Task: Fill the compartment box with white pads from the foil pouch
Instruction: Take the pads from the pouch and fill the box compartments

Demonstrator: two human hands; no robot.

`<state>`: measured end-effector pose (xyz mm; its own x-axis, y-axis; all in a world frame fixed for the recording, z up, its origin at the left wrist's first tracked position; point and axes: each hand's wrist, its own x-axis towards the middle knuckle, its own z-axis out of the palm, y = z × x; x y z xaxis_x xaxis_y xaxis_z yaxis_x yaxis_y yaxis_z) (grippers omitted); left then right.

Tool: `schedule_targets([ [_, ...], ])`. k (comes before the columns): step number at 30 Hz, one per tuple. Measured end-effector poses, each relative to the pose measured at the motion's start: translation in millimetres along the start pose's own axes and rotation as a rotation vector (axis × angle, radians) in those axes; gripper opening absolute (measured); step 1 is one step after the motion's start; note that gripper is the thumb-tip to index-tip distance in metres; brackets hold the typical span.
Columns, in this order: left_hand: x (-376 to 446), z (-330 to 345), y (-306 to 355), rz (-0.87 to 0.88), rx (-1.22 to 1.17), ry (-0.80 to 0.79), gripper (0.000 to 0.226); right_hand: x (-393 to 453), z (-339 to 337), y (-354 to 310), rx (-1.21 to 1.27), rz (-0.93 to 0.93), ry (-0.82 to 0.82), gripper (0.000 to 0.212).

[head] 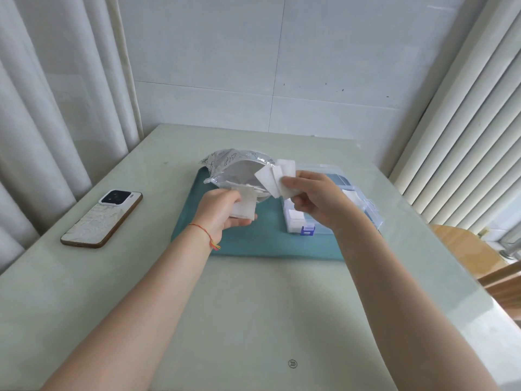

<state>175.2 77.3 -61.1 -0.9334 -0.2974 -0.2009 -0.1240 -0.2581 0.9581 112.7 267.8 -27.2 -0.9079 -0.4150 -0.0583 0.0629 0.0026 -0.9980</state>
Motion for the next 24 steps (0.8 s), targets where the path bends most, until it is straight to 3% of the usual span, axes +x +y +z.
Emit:
schedule_targets([
  [6, -9.2, 35.6, 4.7, 0.034, -0.127, -0.165, 0.032, -10.3, -9.6, 5.0, 0.006, -0.003, 0.005, 0.009],
  [12, -4.8, 59.4, 7.6, -0.031, -0.286, -0.231, 0.028, -15.3, -14.1, 9.1, -0.134, -0.04, 0.167, 0.023],
  [18, 1.8, 67.6, -0.5, 0.074, -0.106, -0.179, 0.02, -20.2, -16.1, 12.1, -0.218, -0.06, 0.237, 0.011],
  [24, 16.6, 70.9, 1.6, 0.076, 0.018, -0.089, 0.019, -23.8, -37.7, 4.7, -0.138, -0.128, 0.378, 0.028],
])
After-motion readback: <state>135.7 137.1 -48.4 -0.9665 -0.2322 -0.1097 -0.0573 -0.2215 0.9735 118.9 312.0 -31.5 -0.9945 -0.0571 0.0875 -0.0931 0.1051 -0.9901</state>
